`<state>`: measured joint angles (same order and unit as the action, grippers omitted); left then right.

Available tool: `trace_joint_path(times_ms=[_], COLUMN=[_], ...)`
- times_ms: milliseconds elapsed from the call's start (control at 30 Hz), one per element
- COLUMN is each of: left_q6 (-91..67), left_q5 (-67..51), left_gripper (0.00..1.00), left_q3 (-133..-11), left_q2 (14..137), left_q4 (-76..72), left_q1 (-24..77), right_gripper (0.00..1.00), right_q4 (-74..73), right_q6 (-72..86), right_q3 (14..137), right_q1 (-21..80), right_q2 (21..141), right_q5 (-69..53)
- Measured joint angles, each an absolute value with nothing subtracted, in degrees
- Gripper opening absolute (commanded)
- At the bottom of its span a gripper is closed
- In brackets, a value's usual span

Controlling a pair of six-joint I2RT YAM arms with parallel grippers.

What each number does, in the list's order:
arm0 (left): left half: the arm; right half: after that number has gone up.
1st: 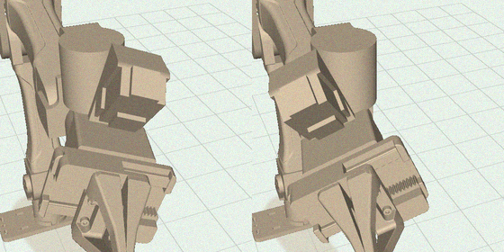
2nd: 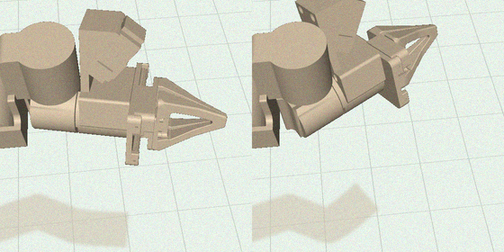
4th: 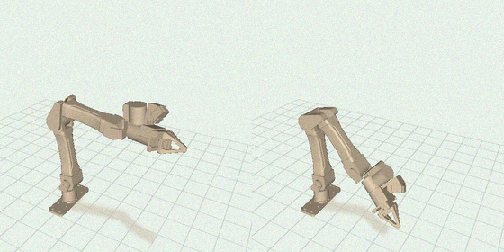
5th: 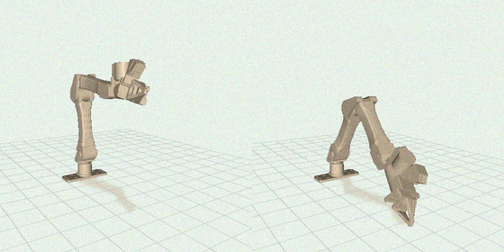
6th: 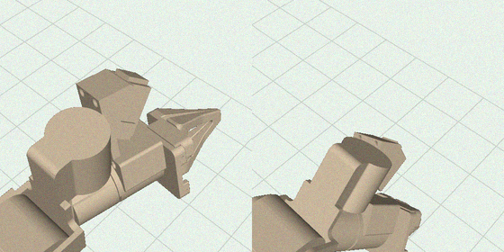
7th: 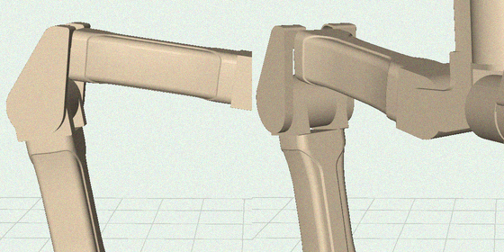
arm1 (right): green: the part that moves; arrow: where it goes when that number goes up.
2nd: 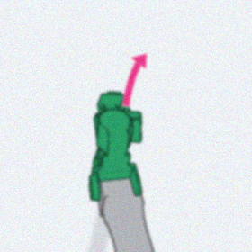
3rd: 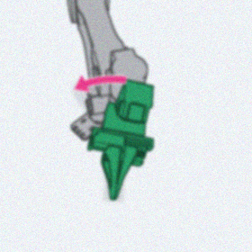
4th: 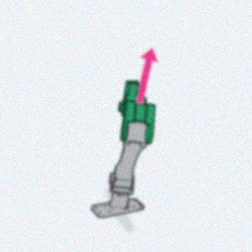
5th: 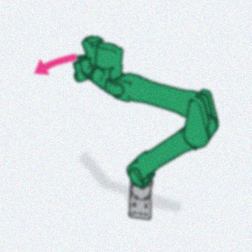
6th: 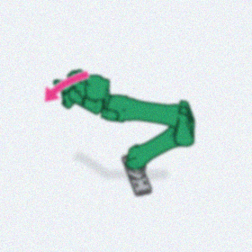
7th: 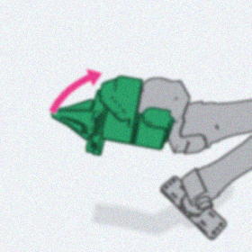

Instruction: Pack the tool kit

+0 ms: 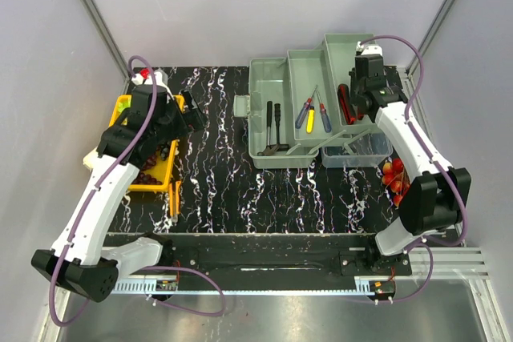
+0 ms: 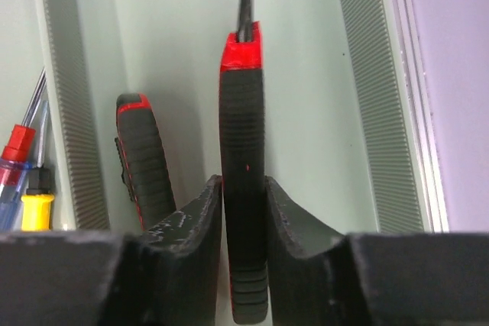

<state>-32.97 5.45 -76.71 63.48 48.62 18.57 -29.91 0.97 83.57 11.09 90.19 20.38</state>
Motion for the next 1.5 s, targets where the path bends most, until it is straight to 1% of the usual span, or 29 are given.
trace_joint_path(times_ms=[67, 167, 367, 533, 700, 900, 1067, 1200, 1367, 1500], left_q6=[-32.99, -32.97, -32.77, -31.9, -31.27, -31.11, -33.56, -35.55, -39.51, -41.93], left_q5=[5.1, 4.86, 5.37, 7.22, 8.99, 11.14, 16.45, 19.55, 22.28, 23.77], left_gripper=[0.99, 0.99, 0.99, 0.99, 0.96, 0.97, 0.98, 0.98, 0.98, 0.98], left_q3=[-76.51, -76.29, -76.25, -73.6, -68.88, -62.37, -58.59, -53.43, -42.98, -40.14], left_q2=[63.79, 63.99, 64.62, 66.46, 70.22, 75.46, 77.97, 77.91, 74.98, 71.42], left_q4=[48.66, 49.04, 50.37, 52.01, 55.59, 58.87, 60.18, 56.8, 51.96, 48.77], left_q1=[18.48, 18.37, 18.17, 18.04, 18.04, 18.46, 19.97, 20.99, 21.17, 21.17], right_gripper=[0.53, 0.62, 0.68, 0.71, 0.72, 0.73, 0.73, 0.74, 0.76, 0.77], right_q4=[-29.98, -30.55, -31.97, -32.77, -32.86, -32.77, -32.36, -31.83, -31.51, -31.42], right_q6=[1.58, 2.39, 3.55, 4.75, 6.42, 9.23, 10.85, 11.4, 11.38, 10.96], right_q3=[83.94, 83.99, 85.17, 86.04, 86.83, 87.05, 86.94, 85.47, 83.64, 82.96], right_q1=[11.09, 11.07, 11.07, 11.07, 11.07, 11.07, 11.07, 11.07, 11.07, 11.07], right_q2=[90.61, 90.94, 90.89, 89.25, 85.06, 80.14, 79.22, 79.09, 78.96, 78.48], right_q5=[20.38, 20.45, 21.61, 23.29, 22.79, 20.05, 18.35, 17.32, 16.93, 16.97])
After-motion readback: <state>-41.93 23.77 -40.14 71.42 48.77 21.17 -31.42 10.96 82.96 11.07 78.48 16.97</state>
